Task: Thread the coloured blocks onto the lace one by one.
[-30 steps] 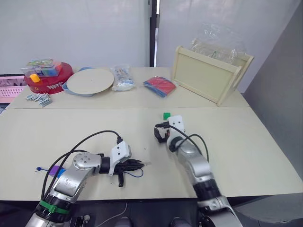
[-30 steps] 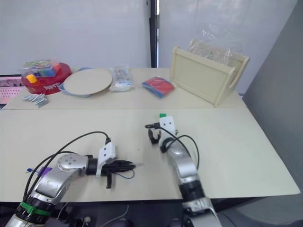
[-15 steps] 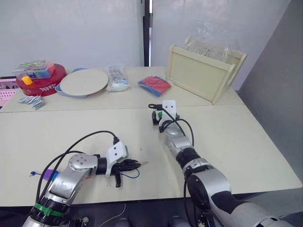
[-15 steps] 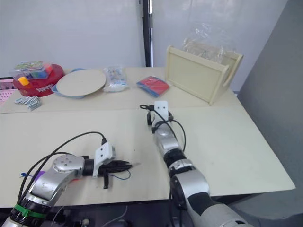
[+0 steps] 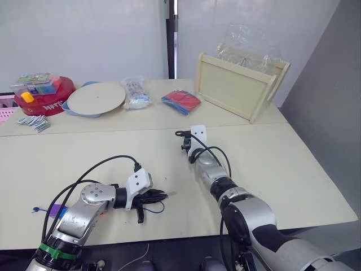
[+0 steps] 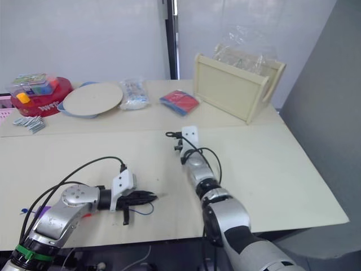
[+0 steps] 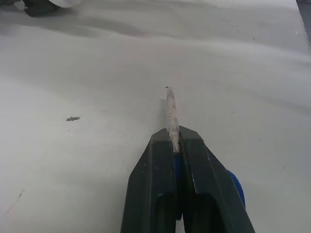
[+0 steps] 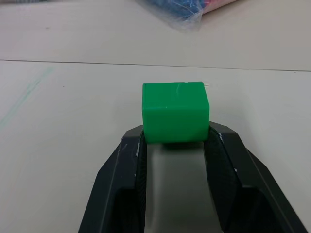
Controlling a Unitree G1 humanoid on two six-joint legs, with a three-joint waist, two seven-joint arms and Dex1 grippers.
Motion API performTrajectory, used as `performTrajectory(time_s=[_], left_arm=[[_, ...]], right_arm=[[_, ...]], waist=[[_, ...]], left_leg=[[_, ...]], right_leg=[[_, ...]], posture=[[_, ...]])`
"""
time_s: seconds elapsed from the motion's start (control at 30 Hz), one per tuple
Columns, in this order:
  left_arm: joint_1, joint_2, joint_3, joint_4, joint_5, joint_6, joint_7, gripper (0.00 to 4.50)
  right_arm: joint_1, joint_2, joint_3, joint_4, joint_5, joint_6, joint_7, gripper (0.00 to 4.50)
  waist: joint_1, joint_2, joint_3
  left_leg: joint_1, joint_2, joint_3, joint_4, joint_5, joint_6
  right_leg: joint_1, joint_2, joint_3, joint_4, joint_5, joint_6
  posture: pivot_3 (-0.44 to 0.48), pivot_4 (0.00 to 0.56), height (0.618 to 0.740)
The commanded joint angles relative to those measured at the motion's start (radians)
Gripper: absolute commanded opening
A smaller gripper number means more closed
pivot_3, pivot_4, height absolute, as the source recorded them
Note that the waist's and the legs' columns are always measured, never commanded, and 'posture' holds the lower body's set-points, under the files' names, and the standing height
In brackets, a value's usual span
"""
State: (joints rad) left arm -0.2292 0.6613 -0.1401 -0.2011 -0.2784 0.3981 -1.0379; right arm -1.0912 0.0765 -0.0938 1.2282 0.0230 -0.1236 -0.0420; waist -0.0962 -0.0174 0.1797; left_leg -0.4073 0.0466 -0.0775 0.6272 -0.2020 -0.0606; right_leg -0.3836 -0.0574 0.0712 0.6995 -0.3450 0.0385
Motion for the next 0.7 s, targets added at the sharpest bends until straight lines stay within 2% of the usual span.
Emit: performTrajectory(time_s=[0.03,0.13,0.23,0.3,0.4,0.57,0.7], left_arm=[[-0.004,0.001,0.01,-0.028,-0.019,0.005,0.002,0.0],[-0.007,-0.001,0.008,-0.025,-0.018,0.004,0.002,0.0],[-0.006,-0.003,0.006,-0.024,-0.018,0.003,0.001,0.0],[-0.007,-0.006,0.005,-0.019,-0.018,0.001,0.001,0.0],[-0.011,-0.012,0.005,-0.012,-0.019,-0.003,0.002,0.0],[-0.014,-0.018,0.004,-0.005,-0.021,-0.006,-0.003,0.0],[-0.017,-0.017,-0.002,0.014,-0.02,-0.016,-0.02,0.0]], right_arm=[[0.0,0.001,-0.008,-0.022,0.005,-0.038,0.013,1.15],[0.018,0.001,-0.009,-0.044,0.008,-0.051,0.027,1.15],[0.093,-0.003,0.029,-0.166,-0.009,-0.06,0.075,1.15],[0.212,-0.013,0.076,-0.379,-0.032,-0.015,0.101,1.15],[0.492,-0.044,0.166,-0.892,-0.05,0.164,0.155,1.15],[0.889,-0.138,0.284,-1.556,-0.077,0.469,0.216,1.15],[1.1,-0.222,0.34,-1.85,-0.073,0.614,0.255,1.15]], waist=[[-0.001,0.0,0.0],[-0.001,0.0,0.0],[0.0,0.0,0.0],[0.002,0.0,0.0],[0.01,0.0,0.0],[0.031,0.001,0.0],[0.033,0.001,0.0]], left_leg=[[0.0,0.0,0.0,0.0,0.0,0.0],[0.0,0.0,0.0,0.0,0.0,0.0],[0.0,0.0,0.0,0.0,0.0,0.0],[0.0,0.0,0.0,0.0,0.0,0.0],[-0.002,0.0,-0.001,0.0,0.0,0.0],[-0.008,0.0,-0.001,0.001,0.0,0.0],[-0.008,0.0,-0.001,0.001,0.0,0.0]], right_leg=[[0.0,0.0,0.0,0.0,0.0,0.0],[0.0,0.0,0.0,0.0,0.0,0.0],[0.0,0.0,0.0,0.0,0.0,0.0],[0.0,0.0,0.0,0.0,0.0,0.0],[-0.001,0.0,0.0,0.001,0.0,0.0],[-0.004,0.0,0.0,0.001,0.0,0.0],[-0.004,0.0,0.0,-0.004,0.0,0.0]], posture=[[0.0,0.15,0.74],[0.0,0.15,0.74],[0.0,0.15,0.74],[0.0,0.15,0.74],[0.0,0.15,0.74],[0.0,0.15,0.74],[0.0,0.15,0.74]])
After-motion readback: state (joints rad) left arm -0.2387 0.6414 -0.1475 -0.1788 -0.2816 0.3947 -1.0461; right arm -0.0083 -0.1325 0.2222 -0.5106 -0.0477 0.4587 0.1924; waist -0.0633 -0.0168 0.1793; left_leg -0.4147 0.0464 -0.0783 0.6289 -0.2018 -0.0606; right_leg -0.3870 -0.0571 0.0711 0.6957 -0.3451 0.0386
